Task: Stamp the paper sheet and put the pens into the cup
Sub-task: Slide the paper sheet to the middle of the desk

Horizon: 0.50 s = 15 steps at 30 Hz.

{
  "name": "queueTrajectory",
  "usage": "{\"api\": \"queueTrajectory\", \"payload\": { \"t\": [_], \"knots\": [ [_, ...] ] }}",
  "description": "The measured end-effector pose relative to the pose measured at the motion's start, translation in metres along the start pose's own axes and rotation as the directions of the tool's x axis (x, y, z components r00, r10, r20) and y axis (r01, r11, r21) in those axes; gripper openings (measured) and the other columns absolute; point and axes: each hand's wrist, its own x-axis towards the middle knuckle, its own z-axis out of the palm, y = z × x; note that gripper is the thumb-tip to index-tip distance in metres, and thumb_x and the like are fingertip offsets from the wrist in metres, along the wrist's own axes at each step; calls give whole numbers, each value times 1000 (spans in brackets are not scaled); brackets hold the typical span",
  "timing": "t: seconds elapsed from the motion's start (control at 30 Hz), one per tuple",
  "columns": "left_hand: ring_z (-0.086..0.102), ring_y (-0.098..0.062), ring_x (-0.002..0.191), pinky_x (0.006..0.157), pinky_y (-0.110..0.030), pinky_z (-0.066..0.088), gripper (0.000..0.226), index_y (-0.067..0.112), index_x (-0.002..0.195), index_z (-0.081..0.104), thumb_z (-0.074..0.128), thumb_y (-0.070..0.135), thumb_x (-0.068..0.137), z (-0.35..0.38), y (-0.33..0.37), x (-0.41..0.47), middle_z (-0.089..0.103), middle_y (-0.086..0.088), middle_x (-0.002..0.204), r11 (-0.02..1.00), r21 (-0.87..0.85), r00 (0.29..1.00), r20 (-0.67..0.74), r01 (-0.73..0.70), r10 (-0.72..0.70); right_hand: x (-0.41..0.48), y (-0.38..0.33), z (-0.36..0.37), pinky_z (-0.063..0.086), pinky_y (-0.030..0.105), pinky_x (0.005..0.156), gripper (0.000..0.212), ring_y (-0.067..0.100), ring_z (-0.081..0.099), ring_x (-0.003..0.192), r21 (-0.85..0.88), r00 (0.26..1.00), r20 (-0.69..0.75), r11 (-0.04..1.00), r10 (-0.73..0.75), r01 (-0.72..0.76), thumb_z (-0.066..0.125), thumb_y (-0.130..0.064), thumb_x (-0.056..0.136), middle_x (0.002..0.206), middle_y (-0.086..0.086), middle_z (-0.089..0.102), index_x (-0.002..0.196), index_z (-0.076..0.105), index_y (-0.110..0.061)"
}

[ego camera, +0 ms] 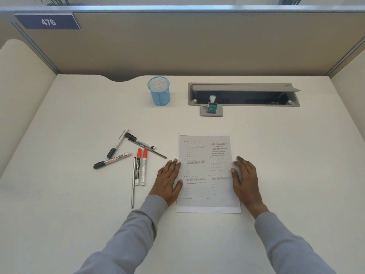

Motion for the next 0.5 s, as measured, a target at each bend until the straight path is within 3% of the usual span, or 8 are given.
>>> {"api": "queueTrajectory", "payload": {
  "t": [0.2, 0.5],
  "knots": [
    [6, -16, 154, 122, -28, -1, 63, 16, 158, 13, 38, 37, 104, -1, 2, 0, 14, 0, 166, 1000, -6, 1000, -28, 9, -9, -1, 1, -1, 29, 27, 114, 26, 31, 45, 133, -5, 1000, -1, 1000, -20, 20, 58, -6, 99, 144, 13, 56, 124, 63, -1],
    [3, -10, 153, 121, -25, -4, 61, 16, 158, 14, 34, 38, 105, 2, 1, 1, 14, 1, 166, 999, 33, 1000, -24, 8, -7, -3, 2, 2, 32, 31, 116, 29, 30, 43, 135, -28, 999, -4, 999, -45, 45, 61, -7, 98, 146, 14, 54, 127, 61, 0]
  ]
}}
